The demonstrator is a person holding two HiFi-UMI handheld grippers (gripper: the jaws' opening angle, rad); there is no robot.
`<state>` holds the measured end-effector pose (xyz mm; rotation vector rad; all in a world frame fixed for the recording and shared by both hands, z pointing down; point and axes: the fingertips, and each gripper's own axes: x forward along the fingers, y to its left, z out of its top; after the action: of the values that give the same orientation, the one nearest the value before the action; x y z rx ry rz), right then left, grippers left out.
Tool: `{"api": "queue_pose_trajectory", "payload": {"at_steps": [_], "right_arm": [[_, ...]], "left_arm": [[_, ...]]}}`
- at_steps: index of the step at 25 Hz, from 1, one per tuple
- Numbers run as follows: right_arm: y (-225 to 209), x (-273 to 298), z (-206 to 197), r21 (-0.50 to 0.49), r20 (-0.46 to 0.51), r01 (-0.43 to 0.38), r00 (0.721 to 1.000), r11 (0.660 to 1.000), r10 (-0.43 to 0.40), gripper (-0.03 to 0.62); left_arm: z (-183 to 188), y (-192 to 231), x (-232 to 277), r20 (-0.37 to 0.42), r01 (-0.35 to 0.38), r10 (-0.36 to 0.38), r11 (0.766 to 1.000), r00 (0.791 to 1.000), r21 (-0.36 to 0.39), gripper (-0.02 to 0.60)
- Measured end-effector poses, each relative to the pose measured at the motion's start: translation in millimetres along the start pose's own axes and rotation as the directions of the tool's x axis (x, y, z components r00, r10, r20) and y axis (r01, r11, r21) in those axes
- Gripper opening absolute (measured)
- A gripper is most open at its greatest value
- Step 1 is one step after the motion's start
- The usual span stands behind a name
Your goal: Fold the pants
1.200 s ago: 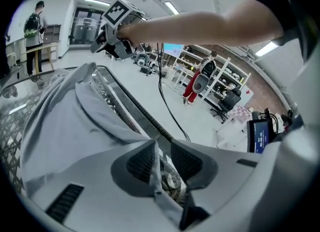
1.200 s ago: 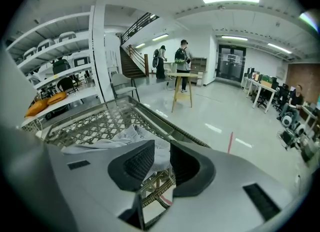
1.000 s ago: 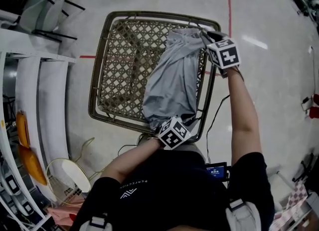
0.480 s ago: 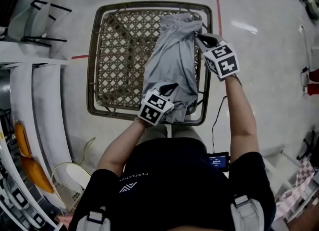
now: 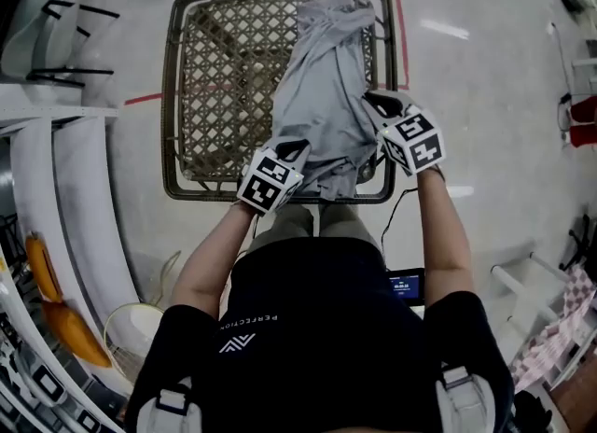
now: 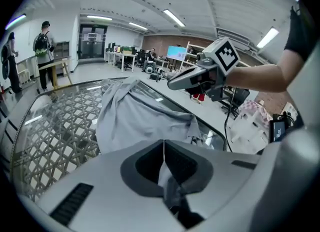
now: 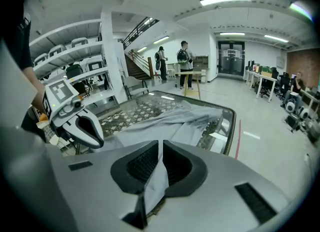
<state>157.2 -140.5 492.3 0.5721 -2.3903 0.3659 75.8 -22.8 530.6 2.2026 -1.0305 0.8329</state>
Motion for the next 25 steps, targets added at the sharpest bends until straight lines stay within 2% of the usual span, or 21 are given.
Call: {"api": "queue_pose_trajectory", "payload": {"at_steps": [7,12,16,18,20,25], "right_arm": [[43.2,-15.7,-44.9,0.039,-0.039,-0.039,0.998,0.998,0.041,0.051],[76.2,-25.3,-72.5,0.060,-0.074,-0.117,0.990,0.991,0.121,0.052],[106.0,-31.4,-97.6,0.035,-0.143,-0.191,0.970,0.981,0.194,0.055],[118.3,-33.5,-108.6,0.027,-0.169,-0.221,0.960,0.975,0.222,0.137],[128.8,-34.3,-115.5,0.024,-0.188,-0.241,0.952,0.970,0.241,0.180],[146.9,-29.4,-125.1,-0.044,-0.224,-0.253,0.945,0.966,0.237,0.221]], "left_arm": [[-19.1,-4.9,-4.0,-0.047,0.045,-0.043,0.998,0.998,0.053,0.015],[-29.1,-8.5,-9.4,-0.064,0.082,-0.075,0.989,0.995,0.124,0.017],[-35.4,-14.6,-19.5,-0.087,0.152,-0.139,0.975,0.986,0.163,0.019],[-39.6,-19.9,-21.7,-0.109,0.196,-0.178,0.964,0.978,0.182,0.044],[-46.1,-26.5,-22.9,-0.151,0.249,-0.221,0.947,0.964,0.202,0.129],[-64.0,-44.6,-22.3,-0.243,0.337,-0.269,0.889,0.932,0.308,0.183]]}}
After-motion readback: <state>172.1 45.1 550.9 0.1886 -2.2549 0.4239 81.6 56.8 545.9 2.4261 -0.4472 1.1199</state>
